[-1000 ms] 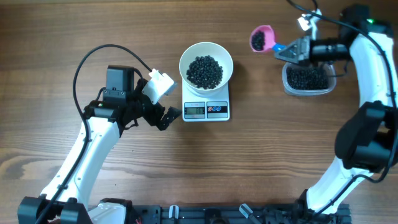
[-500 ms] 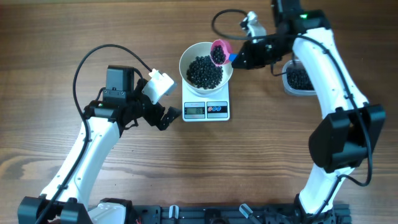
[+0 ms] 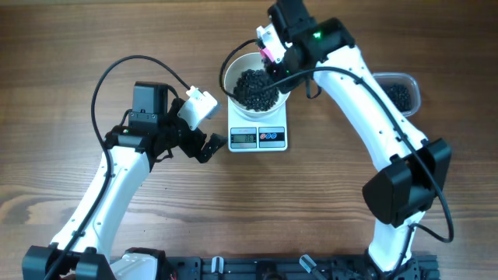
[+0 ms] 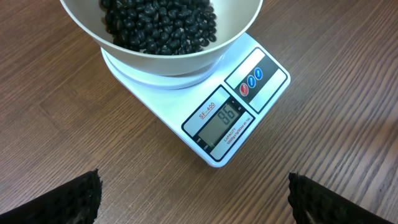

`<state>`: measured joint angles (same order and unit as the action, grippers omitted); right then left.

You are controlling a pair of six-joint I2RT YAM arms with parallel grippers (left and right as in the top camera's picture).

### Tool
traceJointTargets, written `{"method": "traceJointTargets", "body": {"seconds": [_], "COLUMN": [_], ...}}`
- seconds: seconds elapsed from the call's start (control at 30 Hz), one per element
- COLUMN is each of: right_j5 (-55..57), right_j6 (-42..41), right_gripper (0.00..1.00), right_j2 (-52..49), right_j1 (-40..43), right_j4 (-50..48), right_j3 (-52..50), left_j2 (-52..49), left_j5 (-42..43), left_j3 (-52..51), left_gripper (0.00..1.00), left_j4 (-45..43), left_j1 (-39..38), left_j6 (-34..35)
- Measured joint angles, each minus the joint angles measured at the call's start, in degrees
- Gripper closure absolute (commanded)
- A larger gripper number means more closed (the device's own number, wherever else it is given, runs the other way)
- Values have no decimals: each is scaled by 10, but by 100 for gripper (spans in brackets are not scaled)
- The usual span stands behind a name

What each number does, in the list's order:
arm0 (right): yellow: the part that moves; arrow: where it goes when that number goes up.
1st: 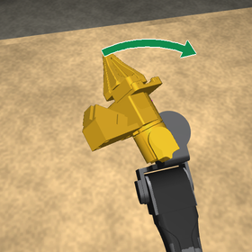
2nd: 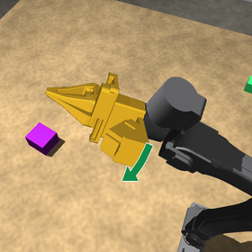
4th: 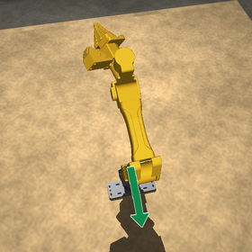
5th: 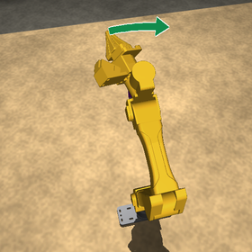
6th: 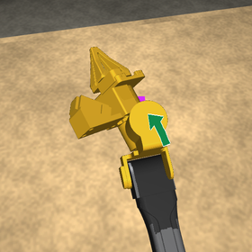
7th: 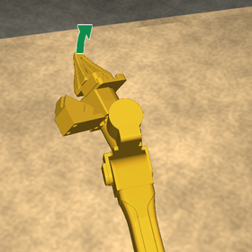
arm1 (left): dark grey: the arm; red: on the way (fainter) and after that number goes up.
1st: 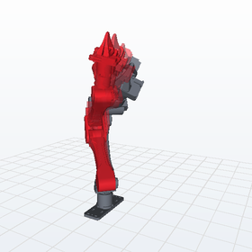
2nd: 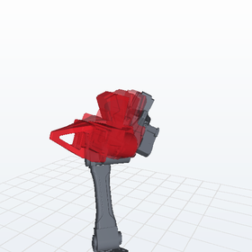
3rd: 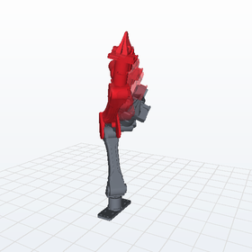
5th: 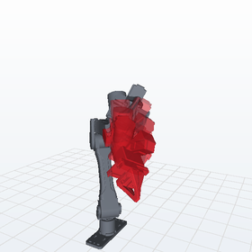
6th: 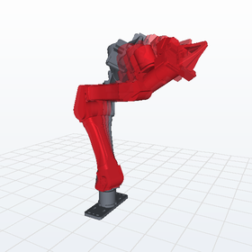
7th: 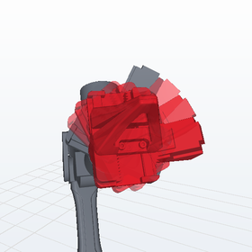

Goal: Scoop item into bowl and weigh 150g on scale
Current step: 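Move the scoop over the white bowl and pour beans in, then return the scoop with the right gripper into the bean tub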

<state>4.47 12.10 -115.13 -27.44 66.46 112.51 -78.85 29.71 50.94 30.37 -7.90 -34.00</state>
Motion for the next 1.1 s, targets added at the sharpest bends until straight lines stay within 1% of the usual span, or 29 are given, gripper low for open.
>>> {"method": "traceJointTargets", "body": {"seconds": [0.27, 0.5, 0.6, 0.77, 0.83, 0.97, 1.1], "right_j5": [20, -26, -51, -111, -140, -174, -179], "right_j6": [11, 8, -3, -23, -32, -37, -37], "right_gripper": [96, 96, 96, 96, 96, 96, 96], "right_j2": [0, 0, 1, 33, 68, 111, 116], "right_j1": [1, 5, 23, 104, 164, 272, 349], "right_j4": [-13, -23, -24, -23, -5, 54, 108], "right_j3": [0, 0, 0, 0, 0, 2, 3], "left_j2": [0, 0, 0, 0, 0, 0, 0], "left_j5": [0, 0, 0, 0, 0, 0, 0], "left_j3": [0, 0, 0, 0, 0, 0, 0], "left_gripper": [0, 0, 0, 0, 0, 0, 0], "left_j4": [0, 0, 0, 0, 0, 0, 0], "left_j1": [0, 0, 0, 0, 0, 0, 0], "left_j6": [0, 0, 0, 0, 0, 0, 0]}}
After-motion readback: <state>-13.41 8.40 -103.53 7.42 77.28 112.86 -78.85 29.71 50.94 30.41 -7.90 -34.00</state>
